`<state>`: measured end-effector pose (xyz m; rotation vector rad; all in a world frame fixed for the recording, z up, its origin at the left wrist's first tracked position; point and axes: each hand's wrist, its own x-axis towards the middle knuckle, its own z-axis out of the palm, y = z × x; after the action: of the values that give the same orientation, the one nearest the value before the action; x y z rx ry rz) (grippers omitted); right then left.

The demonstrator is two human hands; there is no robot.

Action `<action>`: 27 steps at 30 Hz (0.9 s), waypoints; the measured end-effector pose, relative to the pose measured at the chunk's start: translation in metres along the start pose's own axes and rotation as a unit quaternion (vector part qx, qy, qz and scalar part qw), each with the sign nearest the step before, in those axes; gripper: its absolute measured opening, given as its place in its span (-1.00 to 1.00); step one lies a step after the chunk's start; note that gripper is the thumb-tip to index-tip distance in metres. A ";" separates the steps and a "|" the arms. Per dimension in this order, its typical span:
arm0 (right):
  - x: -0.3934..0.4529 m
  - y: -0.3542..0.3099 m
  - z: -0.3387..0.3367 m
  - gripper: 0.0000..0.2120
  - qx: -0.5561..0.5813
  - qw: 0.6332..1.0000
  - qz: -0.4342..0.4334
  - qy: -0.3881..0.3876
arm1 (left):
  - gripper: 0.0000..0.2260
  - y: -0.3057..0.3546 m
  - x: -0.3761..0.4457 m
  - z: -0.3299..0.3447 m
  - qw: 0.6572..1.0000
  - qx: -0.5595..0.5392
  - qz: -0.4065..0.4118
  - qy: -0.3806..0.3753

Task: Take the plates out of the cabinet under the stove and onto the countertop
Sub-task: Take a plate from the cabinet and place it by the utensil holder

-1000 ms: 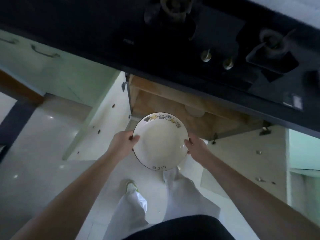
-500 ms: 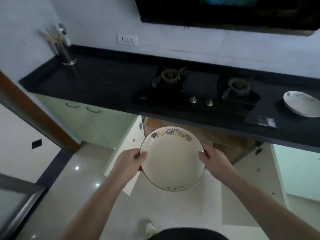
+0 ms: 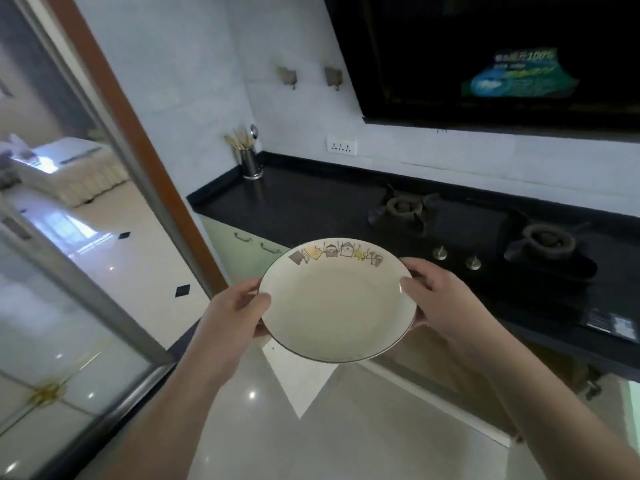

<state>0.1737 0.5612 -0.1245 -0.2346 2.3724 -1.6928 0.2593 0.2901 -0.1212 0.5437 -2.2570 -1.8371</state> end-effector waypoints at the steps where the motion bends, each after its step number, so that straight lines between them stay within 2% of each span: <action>1: -0.002 -0.008 0.005 -0.75 0.006 1.000 -0.016 -0.009 | -0.72 0.003 -0.006 -0.008 1.000 -0.014 -0.004 0.023; 11: -0.007 -0.090 0.086 -0.73 0.035 0.991 -0.104 -0.070 | -0.83 0.028 -0.041 -0.097 0.982 -0.089 0.003 0.167; 20: 0.013 -0.144 0.181 -0.64 0.091 0.981 -0.138 -0.098 | -0.81 0.032 -0.022 -0.201 0.977 -0.072 0.025 0.201; 27: 0.052 -0.144 0.230 -0.72 0.091 0.985 -0.118 -0.084 | -0.81 0.015 0.016 -0.240 0.977 -0.080 0.010 0.198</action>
<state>0.1859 0.2917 -0.0645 -0.6220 2.1214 -1.8966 0.3290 0.0692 -0.0550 0.7743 -1.8324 -1.6994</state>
